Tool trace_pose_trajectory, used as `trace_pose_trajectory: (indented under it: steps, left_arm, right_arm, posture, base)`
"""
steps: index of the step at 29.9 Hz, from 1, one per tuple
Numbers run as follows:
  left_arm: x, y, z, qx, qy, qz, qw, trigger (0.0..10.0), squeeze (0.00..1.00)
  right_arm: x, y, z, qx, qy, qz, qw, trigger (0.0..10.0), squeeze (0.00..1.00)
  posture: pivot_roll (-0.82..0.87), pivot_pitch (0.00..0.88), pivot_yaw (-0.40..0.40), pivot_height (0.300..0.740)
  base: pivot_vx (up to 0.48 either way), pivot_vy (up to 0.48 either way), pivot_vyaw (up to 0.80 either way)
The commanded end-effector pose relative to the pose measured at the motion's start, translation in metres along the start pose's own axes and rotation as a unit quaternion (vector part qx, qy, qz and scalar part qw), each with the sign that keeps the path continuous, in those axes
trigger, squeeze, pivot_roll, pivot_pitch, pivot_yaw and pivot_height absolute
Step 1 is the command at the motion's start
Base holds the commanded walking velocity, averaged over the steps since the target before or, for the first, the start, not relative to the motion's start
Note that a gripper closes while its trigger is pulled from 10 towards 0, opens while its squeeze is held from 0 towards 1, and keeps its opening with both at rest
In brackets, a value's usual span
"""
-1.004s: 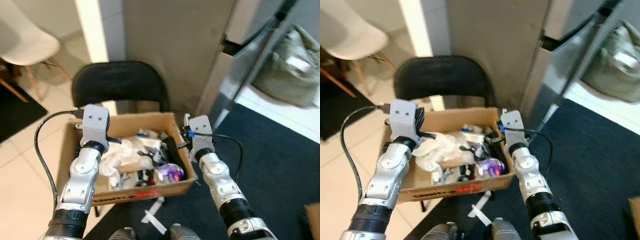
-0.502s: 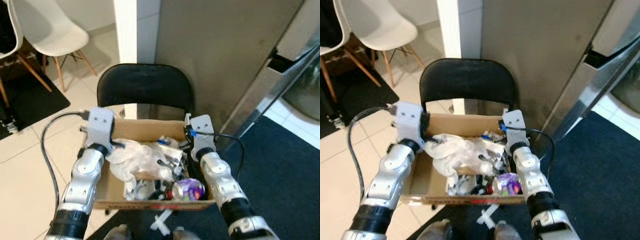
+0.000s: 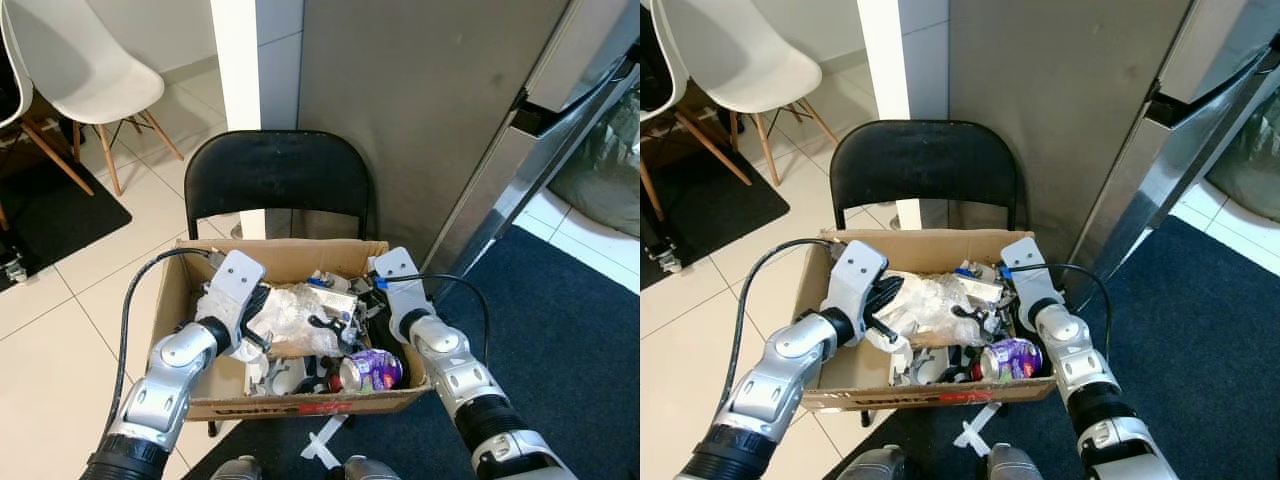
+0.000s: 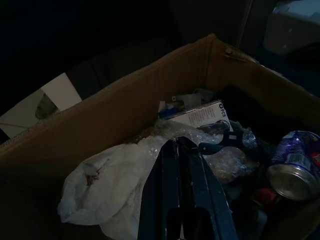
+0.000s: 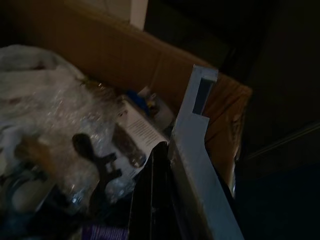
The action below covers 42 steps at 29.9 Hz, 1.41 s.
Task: Picking trash to rubbish bin
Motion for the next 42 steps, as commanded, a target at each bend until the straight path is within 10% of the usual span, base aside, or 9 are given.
trace_pose_trajectory:
  steps: [1, 2, 7, 9, 10, 14, 25, 42]
  left_arm:
    - [-0.003, -0.001, -0.002, -0.009, 0.0, 0.002, 1.0, 10.0, 0.0]
    - [-0.004, -0.001, -0.002, -0.008, 0.0, 0.003, 1.0, 10.0, 0.0]
    - [-0.005, -0.002, -0.001, -0.009, 0.002, 0.008, 1.0, 10.0, 0.0]
    - [-0.006, -0.001, 0.0, -0.007, 0.004, 0.012, 1.0, 10.0, 0.0]
    - [-0.008, -0.001, 0.001, -0.005, 0.001, 0.025, 1.0, 10.0, 0.0]
    - [-0.022, 0.001, 0.01, 0.021, -0.012, 0.1, 0.995, 10.0, 0.0]
    - [-0.039, -0.001, 0.024, 0.063, -0.05, 0.191, 0.978, 10.0, 0.0]
    - [-0.038, 0.0, 0.024, 0.063, -0.061, 0.204, 0.975, 10.0, 0.0]
  right_arm:
    - [-0.002, 0.0, -0.002, -0.011, -0.008, 0.019, 1.0, 10.0, 0.35]
    - [-0.003, 0.0, 0.0, -0.005, 0.003, 0.026, 1.0, 10.0, 1.0]
    - [-0.002, 0.0, 0.004, 0.004, 0.005, 0.02, 1.0, 10.0, 1.0]
    - [-0.001, 0.001, 0.005, 0.007, 0.009, 0.012, 1.0, 10.0, 0.87]
    - [0.001, 0.002, 0.008, 0.016, 0.026, -0.001, 1.0, 10.0, 0.0]
    - [0.009, 0.002, 0.027, 0.071, 0.107, -0.035, 0.991, 10.0, 0.0]
    - [0.027, -0.004, 0.047, 0.148, 0.137, -0.106, 0.974, 10.0, 0.0]
    - [0.021, -0.003, 0.045, 0.148, 0.14, -0.096, 0.974, 10.0, 0.0]
  posture:
    - [0.06, 0.021, -0.035, 0.74]
    - [0.06, 0.021, -0.035, 0.74]
    - [0.06, 0.021, -0.035, 0.74]
    - [0.05, 0.016, -0.039, 0.74]
    - [0.05, 0.016, -0.039, 0.74]
    - [0.05, 0.016, -0.039, 0.74]
    - [0.06, 0.021, -0.035, 0.74]
    - [0.06, 0.025, -0.032, 0.74]
  base:
    - [0.0, 0.0, 0.0]
    - [0.0, 0.0, 0.0]
    - [0.0, 0.0, 0.0]
    - [0.0, 0.0, 0.0]
    - [0.0, 0.0, 0.0]
    - [0.0, 0.0, 0.0]
    - [0.0, 0.0, 0.0]
    - [-0.096, 0.0, 0.0]
Point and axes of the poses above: a point about 5 cm out from each wrist's last joint towards the gripper, its own y axis pointing out of the wrist towards the gripper, its own z axis along the axis of the wrist's last joint, x = y × z, the point moved 2 cm from there along y, pointing out of the wrist towards the gripper, and after that the axes turned 5 degrees about y, right-handed, at the moved point
